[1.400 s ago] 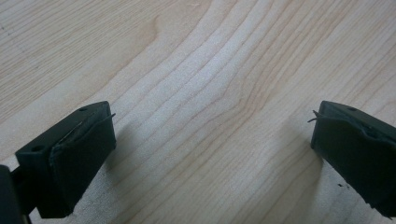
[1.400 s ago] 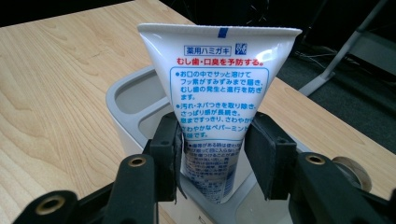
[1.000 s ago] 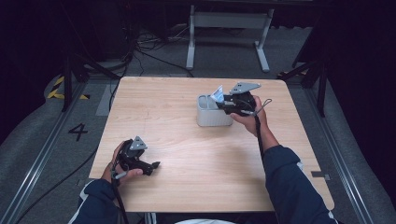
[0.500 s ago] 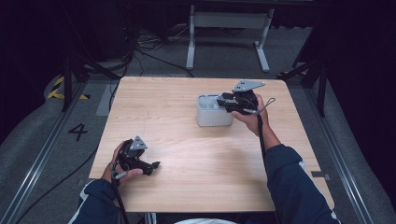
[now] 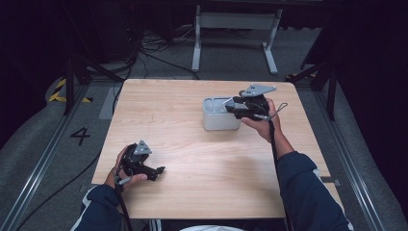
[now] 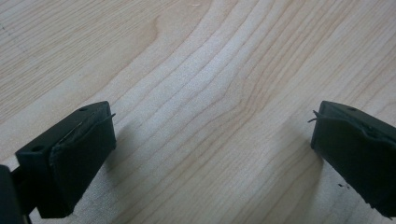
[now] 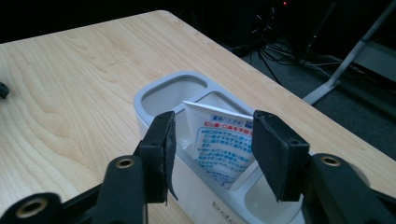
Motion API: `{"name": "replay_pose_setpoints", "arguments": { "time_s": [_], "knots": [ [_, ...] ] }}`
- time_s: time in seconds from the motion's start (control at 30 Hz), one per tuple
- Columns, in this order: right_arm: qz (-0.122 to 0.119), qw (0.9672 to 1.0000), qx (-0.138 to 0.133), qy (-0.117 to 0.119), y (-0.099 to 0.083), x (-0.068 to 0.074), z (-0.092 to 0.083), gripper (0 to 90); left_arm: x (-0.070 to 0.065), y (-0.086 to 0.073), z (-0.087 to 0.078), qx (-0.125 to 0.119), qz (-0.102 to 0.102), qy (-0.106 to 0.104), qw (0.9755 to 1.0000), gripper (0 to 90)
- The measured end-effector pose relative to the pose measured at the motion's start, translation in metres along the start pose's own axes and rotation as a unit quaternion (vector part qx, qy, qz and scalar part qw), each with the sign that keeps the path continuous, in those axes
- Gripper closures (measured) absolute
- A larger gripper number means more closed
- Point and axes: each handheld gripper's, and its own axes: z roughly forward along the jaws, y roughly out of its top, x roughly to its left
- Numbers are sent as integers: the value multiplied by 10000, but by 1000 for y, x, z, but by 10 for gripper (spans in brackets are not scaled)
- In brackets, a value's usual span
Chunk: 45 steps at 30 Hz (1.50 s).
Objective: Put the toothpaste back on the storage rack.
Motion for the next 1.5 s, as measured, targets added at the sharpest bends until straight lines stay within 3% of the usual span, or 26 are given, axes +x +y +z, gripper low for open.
{"name": "replay_pose_setpoints", "arguments": {
  "time_s": [0.2,0.47,0.8,1.17,1.27,1.5],
  "knots": [
    [-153,9997,191,-69,0,7,-6,413,0,0,0,0,2,2,10000,2],
    [-293,9989,297,-201,-4,14,-18,373,0,0,0,-1,2,3,10000,2],
    [-474,9972,547,-163,-13,18,-32,334,0,0,0,-1,1,3,10000,2],
    [-669,9948,752,-172,-27,23,-50,305,0,0,0,0,3,3,10000,2],
    [-823,9922,918,-183,-33,25,-54,300,0,0,0,0,3,2,10000,2],
    [-767,9919,978,-276,-47,23,-62,301,0,0,0,0,2,4,10000,2]
  ]
}}
